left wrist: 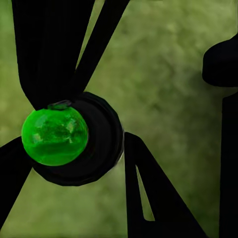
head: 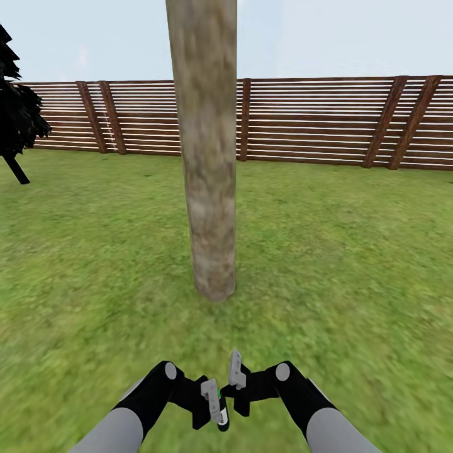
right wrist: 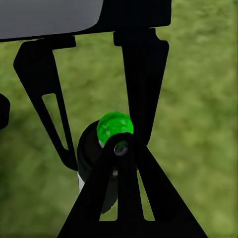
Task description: In the garden, pick up the pesticide atomizer on the floor and spray pesticide onto both trees until each tree trunk is fully covered.
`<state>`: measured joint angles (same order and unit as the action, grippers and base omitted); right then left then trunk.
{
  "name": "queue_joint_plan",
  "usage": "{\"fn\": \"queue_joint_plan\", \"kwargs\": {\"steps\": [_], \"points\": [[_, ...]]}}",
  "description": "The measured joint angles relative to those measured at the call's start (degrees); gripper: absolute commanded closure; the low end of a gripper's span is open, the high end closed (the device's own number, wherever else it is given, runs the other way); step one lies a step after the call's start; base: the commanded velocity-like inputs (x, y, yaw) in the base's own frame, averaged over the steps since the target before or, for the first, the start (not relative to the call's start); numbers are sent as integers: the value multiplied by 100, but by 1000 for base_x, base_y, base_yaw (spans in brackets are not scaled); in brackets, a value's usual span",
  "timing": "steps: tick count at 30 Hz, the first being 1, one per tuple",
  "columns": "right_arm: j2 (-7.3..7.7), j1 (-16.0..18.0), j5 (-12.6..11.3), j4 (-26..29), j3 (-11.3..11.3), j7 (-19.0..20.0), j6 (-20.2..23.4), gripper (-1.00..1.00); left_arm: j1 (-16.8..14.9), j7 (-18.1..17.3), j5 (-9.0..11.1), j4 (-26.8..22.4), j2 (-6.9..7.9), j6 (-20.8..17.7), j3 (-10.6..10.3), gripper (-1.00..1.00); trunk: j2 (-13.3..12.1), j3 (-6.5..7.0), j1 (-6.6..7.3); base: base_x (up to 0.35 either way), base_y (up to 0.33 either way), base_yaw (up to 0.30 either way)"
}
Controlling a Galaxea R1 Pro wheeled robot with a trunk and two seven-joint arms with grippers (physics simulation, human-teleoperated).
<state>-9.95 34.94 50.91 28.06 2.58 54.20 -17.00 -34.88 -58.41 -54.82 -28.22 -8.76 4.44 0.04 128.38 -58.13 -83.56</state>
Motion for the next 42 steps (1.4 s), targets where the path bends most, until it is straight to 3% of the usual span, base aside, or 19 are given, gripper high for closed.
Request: {"fn": "queue_joint_plan", "kwargs": {"steps": [7,8,11,16,21,23,25,28,31,33,35,37,38,39,40,41,42], "points": [[0,0,0,-5,2,0,0,100,-7,1,-15,8,69,-6,12,100,0,0,0,0,0,0],[0,-2,0,-8,4,0,0,100,-8,1,-40,9,135,-2,14,100,0,0,0,0,0,0],[0,-1,0,-9,2,0,0,100,-9,0,-52,10,434,0,14,100,0,0,0,0,0,0],[0,-3,0,-9,4,0,-1,100,57,2,-61,10,1139,8,22,100,0,0,0,0,0,0],[0,-6,0,-9,4,-3,0,100,78,1,-99,9,1687,15,18,100,0,0,0,0,0,0],[0,-6,0,-2,4,-7,0,100,78,1,-106,12,2032,14,21,100,0,0,0,0,0,0],[0,-6,0,0,13,-11,0,100,79,6,-65,41,2218,8,27,100,0,0,0,0,0,0],[1,-6,10,0,35,-33,-5,100,79,264,-17,77,2271,-13,139,100,0,0,0,0,0,0],[1,-12,13,-11,56,-222,-7,100,88,777,49,241,2208,-23,613,100,0,0,0,0,0,0],[67,-20,9,-107,99,-772,-5,100,90,1004,312,394,2104,-32,1033,100,0,0,0,0,0,0],[362,-25,7,-553,361,-1635,-2,100,92,1361,780,620,1994,-48,1449,100,0,-1,0,0,0,0],[819,-30,-1,-1040,1213,-2477,-10,100,92,2048,1281,915,1820,-53,1640,100,0,-1,0,0,0,0],[999,-33,0,-1188,1795,-2765,-11,100,92,2447,1462,1032,1714,-56,1665,100,0,-1,0,0,0,0],[1180,-35,3,-1286,2401,-2971,-19,100,92,2842,1604,1122,1611,-55,1678,100,0,-1,0,0,0,0],[1263,-45,7,-1326,2741,-3062,-26,100,91,3048,1673,1165,1552,-55,1686,100,0,0,0,0,0,0],[1375,-87,14,-1358,3146,-3152,-29,-100,91,3270,1793,1200,1490,-52,1706,100,0,-1,0,0,0,0],[1495,-153,20,-1375,3393,-3199,-36,-100,91,3406,1983,1218,1461,-49,1795,100,0,-1,0,0,0,0]]}}
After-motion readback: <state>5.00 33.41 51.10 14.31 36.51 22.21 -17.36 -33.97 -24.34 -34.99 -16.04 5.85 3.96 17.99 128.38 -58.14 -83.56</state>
